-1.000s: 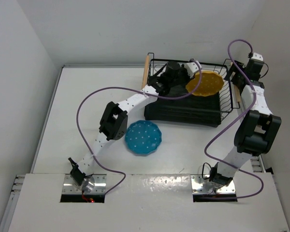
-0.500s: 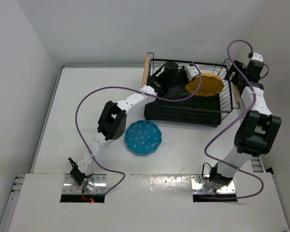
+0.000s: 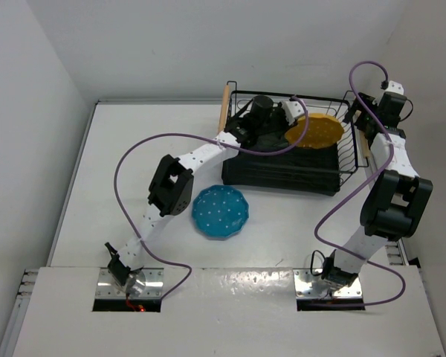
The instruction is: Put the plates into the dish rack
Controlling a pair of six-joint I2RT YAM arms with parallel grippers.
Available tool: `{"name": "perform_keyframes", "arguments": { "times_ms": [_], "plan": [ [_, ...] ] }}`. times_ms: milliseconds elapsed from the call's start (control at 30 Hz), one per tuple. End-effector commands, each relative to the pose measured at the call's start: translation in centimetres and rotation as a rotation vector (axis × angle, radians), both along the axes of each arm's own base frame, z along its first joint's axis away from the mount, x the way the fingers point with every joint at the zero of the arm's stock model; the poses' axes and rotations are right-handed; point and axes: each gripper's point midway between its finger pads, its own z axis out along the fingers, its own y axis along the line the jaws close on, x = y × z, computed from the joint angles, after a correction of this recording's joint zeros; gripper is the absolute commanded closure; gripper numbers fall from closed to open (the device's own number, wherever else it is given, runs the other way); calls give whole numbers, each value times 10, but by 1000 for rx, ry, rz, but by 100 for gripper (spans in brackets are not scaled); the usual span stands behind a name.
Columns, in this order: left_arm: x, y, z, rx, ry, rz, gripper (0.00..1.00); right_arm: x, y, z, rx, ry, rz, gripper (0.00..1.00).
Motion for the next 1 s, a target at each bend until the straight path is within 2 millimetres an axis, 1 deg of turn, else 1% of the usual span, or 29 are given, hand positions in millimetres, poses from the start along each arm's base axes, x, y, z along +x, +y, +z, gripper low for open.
{"name": "perform_keyframes", "arguments": {
  "times_ms": [0,33,67,100,133,167,200,233,267,300,333,367,400,433,467,500,533,600,633,667,700,733,767,800,833,867,967],
  "plan": [
    [-57,0,-62,119,297,-125,90,-6,26,-26,65,66,66,10],
    [-57,1,-56,117,281,-128,90,-6,27,-27,63,69,71,10],
    [-60,2,-65,137,287,-140,90,-7,25,-27,65,68,65,10],
    [-61,4,-64,146,271,-146,90,-7,25,-25,59,63,65,10],
    [-62,5,-66,156,269,-148,90,-7,26,-27,62,65,67,9],
    [-61,7,-72,166,276,-136,90,-7,25,-27,59,66,66,9],
    [-63,10,-78,183,282,-138,92,-7,26,-28,59,67,68,9],
    [-60,11,-79,190,270,-126,93,-7,26,-29,62,70,70,9],
    [-58,13,-83,200,273,-107,95,-6,26,-27,60,62,70,9],
    [-59,15,-85,208,281,-107,98,-5,26,-26,62,60,70,9],
    [-58,15,-92,208,304,-90,99,-5,27,-25,63,58,73,9],
    [-54,18,-88,201,312,-78,100,-6,26,-25,63,61,73,9],
    [-57,18,-95,209,329,-90,100,-5,27,-26,64,58,75,9],
    [-58,18,-97,210,357,-83,100,-5,27,-25,63,57,78,9],
    [-57,17,-92,198,356,-80,100,-5,28,-24,76,53,72,9],
    [-57,17,-96,209,369,-80,100,-5,27,-27,64,59,76,9],
    [-61,20,-107,226,406,-73,100,-6,27,-27,63,61,79,9],
    [-60,21,-103,232,408,-64,100,-6,28,-28,66,60,82,9],
    [-62,23,-105,243,419,-63,100,-5,28,-28,65,59,82,9],
    [-59,24,-112,256,415,-53,100,-5,29,-28,68,60,86,9],
    [-61,23,-114,282,391,-50,100,-4,31,-30,72,60,94,9],
    [-65,20,-114,288,380,-63,100,-4,30,-31,76,62,91,9],
    [-62,19,-109,281,367,-52,100,-3,31,-31,77,57,93,9],
    [-66,15,-115,295,360,-65,100,-3,32,-33,80,61,95,9],
    [-63,15,-110,289,349,-57,100,-4,30,-35,84,63,91,9],
    [-66,10,-108,284,341,-66,100,-3,32,-35,85,63,95,11],
    [-62,6,-106,265,329,-55,100,-5,30,-41,89,70,92,12]
  ]
}}
